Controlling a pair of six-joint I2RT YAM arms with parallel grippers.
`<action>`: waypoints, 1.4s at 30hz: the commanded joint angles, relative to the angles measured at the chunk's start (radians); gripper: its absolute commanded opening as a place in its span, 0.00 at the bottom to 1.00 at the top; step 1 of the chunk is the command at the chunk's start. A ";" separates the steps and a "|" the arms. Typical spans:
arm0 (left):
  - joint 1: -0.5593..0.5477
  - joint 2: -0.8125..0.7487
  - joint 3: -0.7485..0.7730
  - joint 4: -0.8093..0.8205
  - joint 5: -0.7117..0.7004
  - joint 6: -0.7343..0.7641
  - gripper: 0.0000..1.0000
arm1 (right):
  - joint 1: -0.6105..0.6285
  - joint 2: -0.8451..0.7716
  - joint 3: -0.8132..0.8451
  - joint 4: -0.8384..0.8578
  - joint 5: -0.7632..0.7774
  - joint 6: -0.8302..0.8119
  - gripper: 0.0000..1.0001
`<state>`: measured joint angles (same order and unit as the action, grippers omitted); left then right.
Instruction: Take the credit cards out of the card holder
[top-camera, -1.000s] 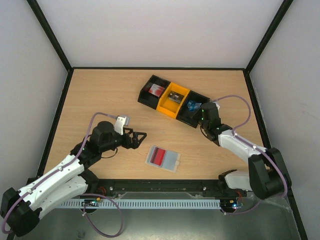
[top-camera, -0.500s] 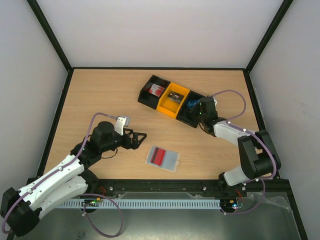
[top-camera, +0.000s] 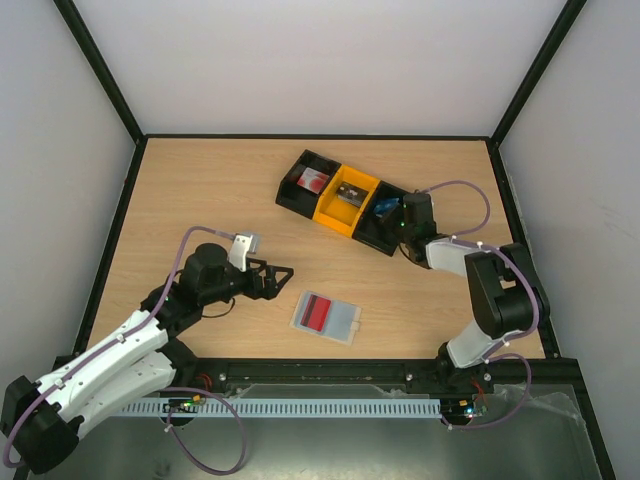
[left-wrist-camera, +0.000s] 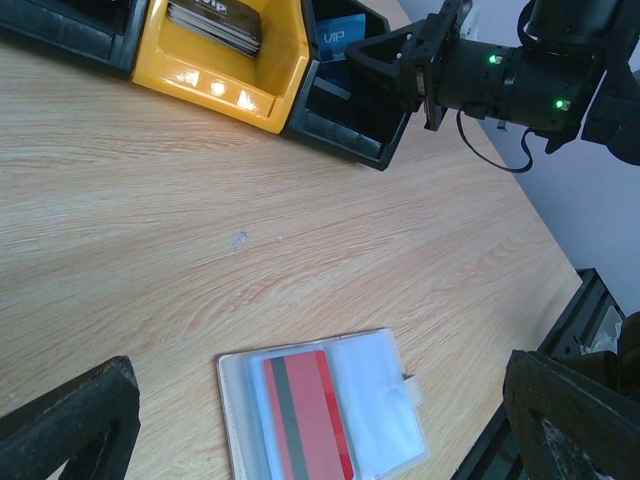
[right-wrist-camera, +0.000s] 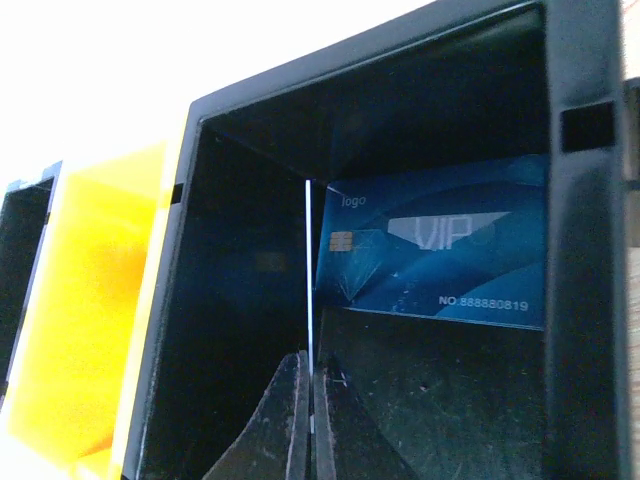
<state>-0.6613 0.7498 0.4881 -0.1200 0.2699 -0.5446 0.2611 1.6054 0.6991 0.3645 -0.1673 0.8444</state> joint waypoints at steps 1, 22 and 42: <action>0.005 -0.012 -0.012 0.000 0.011 -0.012 1.00 | -0.005 0.022 0.020 0.071 -0.017 -0.007 0.02; 0.006 0.057 -0.003 0.001 0.022 -0.001 1.00 | -0.011 0.028 0.084 -0.064 0.077 0.041 0.27; 0.005 0.167 -0.132 0.213 0.030 -0.068 1.00 | 0.012 -0.242 0.091 -0.403 0.033 0.146 0.47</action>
<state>-0.6613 0.8917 0.3996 -0.0105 0.2890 -0.6022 0.2558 1.4567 0.8200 0.0410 -0.1116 0.9703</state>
